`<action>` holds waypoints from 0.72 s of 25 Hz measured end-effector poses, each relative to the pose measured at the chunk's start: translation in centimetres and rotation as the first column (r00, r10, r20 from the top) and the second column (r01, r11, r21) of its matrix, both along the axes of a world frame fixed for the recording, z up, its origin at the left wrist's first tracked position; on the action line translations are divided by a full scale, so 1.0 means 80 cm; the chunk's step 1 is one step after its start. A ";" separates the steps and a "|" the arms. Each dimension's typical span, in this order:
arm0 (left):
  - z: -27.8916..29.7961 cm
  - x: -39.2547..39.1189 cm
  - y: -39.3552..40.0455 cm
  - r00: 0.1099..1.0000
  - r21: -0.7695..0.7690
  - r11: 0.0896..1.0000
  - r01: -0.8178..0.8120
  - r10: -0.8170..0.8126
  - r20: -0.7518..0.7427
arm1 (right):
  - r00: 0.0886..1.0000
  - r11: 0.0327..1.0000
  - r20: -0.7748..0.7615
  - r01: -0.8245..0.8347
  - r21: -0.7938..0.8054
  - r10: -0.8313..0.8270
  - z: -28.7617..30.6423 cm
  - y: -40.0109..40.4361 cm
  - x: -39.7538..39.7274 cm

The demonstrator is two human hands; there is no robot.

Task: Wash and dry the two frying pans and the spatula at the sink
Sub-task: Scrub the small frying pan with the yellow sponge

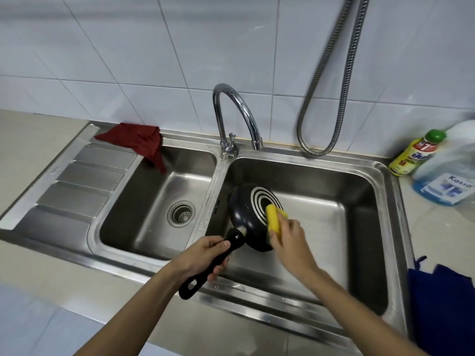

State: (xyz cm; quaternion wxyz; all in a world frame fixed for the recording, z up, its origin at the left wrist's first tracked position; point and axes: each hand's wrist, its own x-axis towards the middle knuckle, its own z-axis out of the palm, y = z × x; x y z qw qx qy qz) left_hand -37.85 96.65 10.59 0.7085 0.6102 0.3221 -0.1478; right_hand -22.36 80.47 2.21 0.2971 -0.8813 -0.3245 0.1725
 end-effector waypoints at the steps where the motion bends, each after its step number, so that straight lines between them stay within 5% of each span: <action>1: -0.005 -0.003 -0.002 1.000 -0.001 1.000 -0.008 0.008 -0.016 | 0.997 0.998 0.053 -0.052 0.020 0.051 0.010 0.001 -0.020; 4: -0.009 -0.010 -0.008 0.996 0.074 0.995 0.065 -0.060 -0.072 | 0.950 0.991 0.297 -0.117 0.063 0.094 0.020 0.030 -0.025; 6: -0.005 -0.014 -0.011 0.985 0.157 0.975 0.158 -0.144 -0.097 | 0.945 0.997 0.326 -0.059 0.058 0.037 0.021 0.059 0.010; 11: 0.015 -0.018 -0.011 0.992 0.131 0.984 0.120 -0.115 -0.045 | 0.971 0.981 -0.160 0.161 -0.106 -0.177 -0.016 0.053 0.098; 13: 0.018 -0.015 -0.010 0.997 0.123 0.990 0.069 -0.067 -0.028 | 0.942 0.962 -0.207 0.245 -0.121 -0.266 -0.019 0.024 0.083; 18: 0.002 -0.005 -0.015 0.999 0.076 0.997 -0.010 0.014 -0.041 | 0.996 0.993 0.092 -0.002 0.119 -0.009 0.022 0.007 -0.054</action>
